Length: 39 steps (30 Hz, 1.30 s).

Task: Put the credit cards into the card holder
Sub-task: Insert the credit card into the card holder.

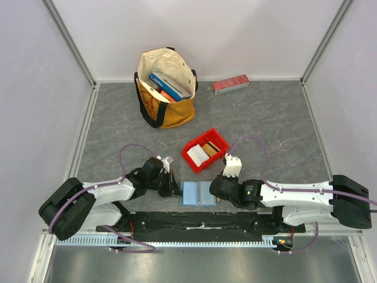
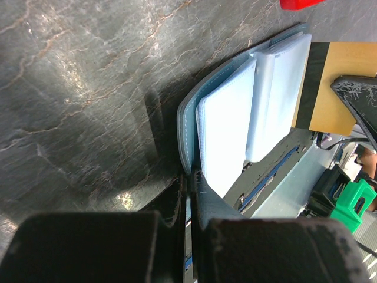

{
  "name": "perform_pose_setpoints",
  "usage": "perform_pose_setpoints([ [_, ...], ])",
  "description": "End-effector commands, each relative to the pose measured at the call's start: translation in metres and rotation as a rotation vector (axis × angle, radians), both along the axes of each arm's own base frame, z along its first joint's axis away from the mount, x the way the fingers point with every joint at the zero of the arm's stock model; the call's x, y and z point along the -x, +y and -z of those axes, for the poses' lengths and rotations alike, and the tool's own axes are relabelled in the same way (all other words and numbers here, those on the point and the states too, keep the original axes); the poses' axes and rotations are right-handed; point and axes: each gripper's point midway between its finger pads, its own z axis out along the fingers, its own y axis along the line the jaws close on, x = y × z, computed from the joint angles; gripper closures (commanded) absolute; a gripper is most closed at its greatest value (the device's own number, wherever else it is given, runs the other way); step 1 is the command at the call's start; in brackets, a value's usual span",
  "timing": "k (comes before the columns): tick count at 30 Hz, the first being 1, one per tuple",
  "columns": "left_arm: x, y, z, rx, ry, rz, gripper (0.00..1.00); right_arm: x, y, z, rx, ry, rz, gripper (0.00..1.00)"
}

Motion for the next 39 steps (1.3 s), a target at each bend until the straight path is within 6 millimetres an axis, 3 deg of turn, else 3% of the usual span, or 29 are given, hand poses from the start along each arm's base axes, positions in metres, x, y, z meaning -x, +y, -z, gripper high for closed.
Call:
perform_pose_setpoints([
  [1, 0.003, 0.009, 0.011, -0.056, 0.014, -0.016, 0.98, -0.002, 0.005, 0.007, -0.028, 0.005, 0.024, 1.0],
  [5, 0.003, 0.009, 0.011, -0.057, 0.016, -0.013, 0.98, -0.001, 0.009, 0.011, -0.04, 0.013, 0.016, 1.0],
  [9, 0.004, 0.01, 0.012, -0.059, 0.016, -0.017, 0.98, -0.004, 0.012, 0.003, -0.035, 0.001, 0.017, 1.0],
  [16, 0.005, 0.01, 0.012, -0.06, 0.017, -0.013, 0.98, -0.016, -0.024, -0.026, 0.151, -0.071, 0.127, 1.0],
  [20, 0.004, 0.011, 0.013, -0.062, 0.019, -0.017, 0.98, -0.015, 0.0, -0.052, 0.033, -0.119, 0.048, 1.0],
  [22, 0.004, 0.012, 0.015, -0.066, 0.019, -0.019, 0.98, -0.009, 0.03, -0.057, -0.117, -0.105, -0.023, 1.0],
  [27, 0.005, 0.012, 0.019, -0.073, 0.029, -0.018, 0.98, 0.006, 0.062, -0.03, -0.307, -0.03, -0.075, 1.0],
  [33, 0.006, 0.012, 0.019, -0.066, 0.029, -0.015, 0.98, 0.01, 0.07, -0.003, -0.377, -0.002, -0.086, 1.0],
  [35, 0.006, 0.011, 0.02, -0.067, 0.028, -0.015, 0.98, 0.009, 0.075, -0.002, -0.448, 0.018, -0.086, 1.0],
  [39, 0.005, 0.011, 0.021, -0.064, 0.033, -0.023, 0.98, 0.01, 0.07, 0.011, -0.476, 0.051, -0.062, 1.0],
])
